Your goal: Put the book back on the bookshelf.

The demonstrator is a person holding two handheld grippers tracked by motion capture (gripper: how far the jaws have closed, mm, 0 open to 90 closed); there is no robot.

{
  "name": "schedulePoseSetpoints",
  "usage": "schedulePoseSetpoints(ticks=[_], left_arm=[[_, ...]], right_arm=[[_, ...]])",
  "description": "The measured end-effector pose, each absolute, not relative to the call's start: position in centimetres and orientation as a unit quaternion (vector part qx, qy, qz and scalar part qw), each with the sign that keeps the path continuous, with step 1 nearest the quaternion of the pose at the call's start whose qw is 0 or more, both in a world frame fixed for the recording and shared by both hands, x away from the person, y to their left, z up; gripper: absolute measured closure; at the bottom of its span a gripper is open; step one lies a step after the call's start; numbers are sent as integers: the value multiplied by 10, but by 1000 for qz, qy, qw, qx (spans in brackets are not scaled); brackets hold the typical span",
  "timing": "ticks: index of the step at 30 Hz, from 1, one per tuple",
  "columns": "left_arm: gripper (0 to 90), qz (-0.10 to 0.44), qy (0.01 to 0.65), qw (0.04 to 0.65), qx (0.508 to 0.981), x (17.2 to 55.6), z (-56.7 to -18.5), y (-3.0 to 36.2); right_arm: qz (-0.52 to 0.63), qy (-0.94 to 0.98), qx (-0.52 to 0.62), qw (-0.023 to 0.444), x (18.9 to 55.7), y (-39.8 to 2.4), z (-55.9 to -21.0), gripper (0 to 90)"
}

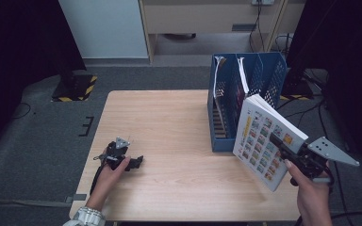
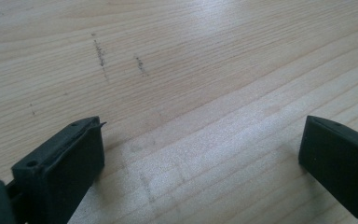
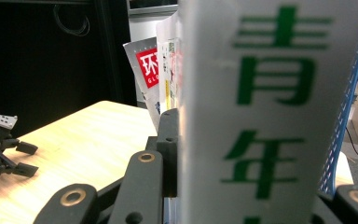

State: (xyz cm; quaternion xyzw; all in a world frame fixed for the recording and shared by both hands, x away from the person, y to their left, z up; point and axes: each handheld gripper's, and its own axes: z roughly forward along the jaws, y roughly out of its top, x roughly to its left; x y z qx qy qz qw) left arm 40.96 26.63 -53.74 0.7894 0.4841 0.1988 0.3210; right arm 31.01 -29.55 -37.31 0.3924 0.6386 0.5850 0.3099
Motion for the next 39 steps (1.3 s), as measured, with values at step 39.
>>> schedulePoseSetpoints(ticks=[39], left_arm=[[0, 201, 486, 320, 788, 409, -537, 266]], right_arm=[[572, 631, 394, 346, 304, -310, -304, 739]])
